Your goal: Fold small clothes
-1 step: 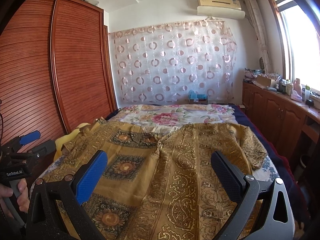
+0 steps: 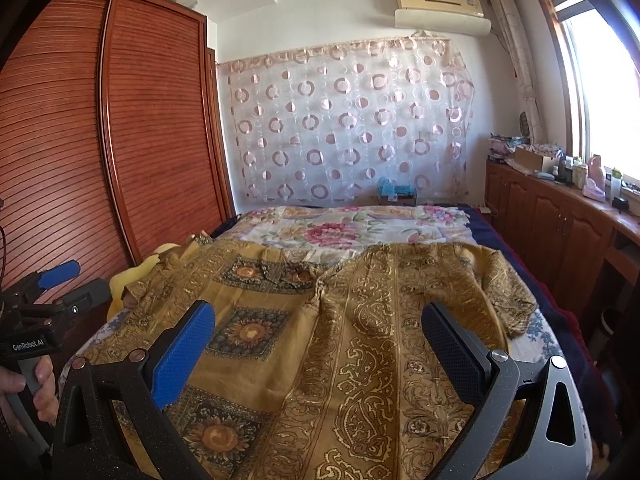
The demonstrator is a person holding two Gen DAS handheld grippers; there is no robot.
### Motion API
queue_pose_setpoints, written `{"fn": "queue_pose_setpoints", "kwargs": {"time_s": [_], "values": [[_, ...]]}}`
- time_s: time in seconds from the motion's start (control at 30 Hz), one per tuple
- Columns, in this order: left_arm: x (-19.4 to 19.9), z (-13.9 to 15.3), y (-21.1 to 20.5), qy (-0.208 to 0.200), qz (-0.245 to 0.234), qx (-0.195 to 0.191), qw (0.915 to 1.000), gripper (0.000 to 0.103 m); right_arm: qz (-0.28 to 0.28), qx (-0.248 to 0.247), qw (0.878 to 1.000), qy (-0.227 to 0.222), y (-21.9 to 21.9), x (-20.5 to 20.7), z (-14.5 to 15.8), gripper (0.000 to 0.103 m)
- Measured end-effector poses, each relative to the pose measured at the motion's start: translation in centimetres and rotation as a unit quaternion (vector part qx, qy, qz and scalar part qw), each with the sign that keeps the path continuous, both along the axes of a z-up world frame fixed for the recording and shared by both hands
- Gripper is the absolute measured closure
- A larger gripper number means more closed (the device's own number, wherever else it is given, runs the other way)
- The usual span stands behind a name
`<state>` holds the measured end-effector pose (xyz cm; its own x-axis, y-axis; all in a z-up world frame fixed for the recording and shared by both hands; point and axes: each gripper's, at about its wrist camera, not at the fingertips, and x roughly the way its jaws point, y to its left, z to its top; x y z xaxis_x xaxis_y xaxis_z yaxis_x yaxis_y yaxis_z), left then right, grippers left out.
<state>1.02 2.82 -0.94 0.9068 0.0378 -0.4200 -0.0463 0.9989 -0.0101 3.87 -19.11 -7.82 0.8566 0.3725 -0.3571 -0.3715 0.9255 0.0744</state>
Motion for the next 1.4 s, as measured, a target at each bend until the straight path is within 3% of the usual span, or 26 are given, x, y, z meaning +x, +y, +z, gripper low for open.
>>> {"fn": "queue_pose_setpoints", "kwargs": {"time_s": [0.53, 0.73, 1.0, 1.1, 1.23, 1.4], "values": [[1.6, -3.7, 8.6, 0.052, 0.049, -0.017, 0.9973, 0.0, 0.081, -0.023, 0.993, 0.088, 3.7, 4.9, -1.6, 0.0], [2.6, -5.5, 13.1, 0.084, 0.055, -0.053, 0.9935, 0.001, 0.1, -0.047, 0.987, 0.114, 4.1, 5.6, -2.2, 0.0], [5.6, -6.9, 16.7, 0.117, 0.03, -0.117, 0.9858, 0.02, 0.104, -0.064, 0.983, 0.137, 3.8, 6.1, -2.6, 0.0], [7.5, -7.5, 17.3, 0.135, 0.024, -0.143, 0.9802, 0.032, 0.104, -0.073, 0.983, 0.134, 3.7, 5.7, -2.4, 0.0], [9.6, -8.6, 18.2, 0.152, 0.025, -0.184, 0.9707, 0.037, 0.102, -0.073, 0.982, 0.14, 3.9, 5.6, -2.6, 0.0], [11.2, -10.0, 20.3, 0.169, 0.038, -0.26, 0.9499, 0.038, 0.096, -0.064, 0.983, 0.141, 4.7, 6.2, -3.0, 0.0]]}}
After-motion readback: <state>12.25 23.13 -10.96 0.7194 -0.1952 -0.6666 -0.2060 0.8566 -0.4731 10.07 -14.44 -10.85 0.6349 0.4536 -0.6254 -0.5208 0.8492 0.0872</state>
